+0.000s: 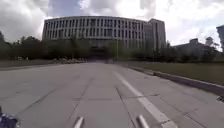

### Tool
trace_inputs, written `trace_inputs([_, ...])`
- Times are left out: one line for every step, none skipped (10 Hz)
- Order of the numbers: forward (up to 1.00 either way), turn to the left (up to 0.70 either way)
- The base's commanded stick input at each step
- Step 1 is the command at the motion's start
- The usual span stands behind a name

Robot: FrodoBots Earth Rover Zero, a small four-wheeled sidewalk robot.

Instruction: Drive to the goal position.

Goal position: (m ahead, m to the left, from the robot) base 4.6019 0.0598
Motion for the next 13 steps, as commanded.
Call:
trace_inputs([0.70,0.00])
trace_inputs([0.70,0.00])
trace_inputs([0.70,0.00])
trace_inputs([0.70,0.00])
trace_inputs([0.70,0.00])
trace_inputs([0.70,0.00])
trace_inputs([0.70,0.00])
trace_inputs([0.70,0.00])
trace_inputs([0.70,0.00])
trace_inputs([0.70,0.00])
trace_inputs([0.70,0.00])
trace_inputs([0.70,0.00])
trace_inputs([0.70,0.00])
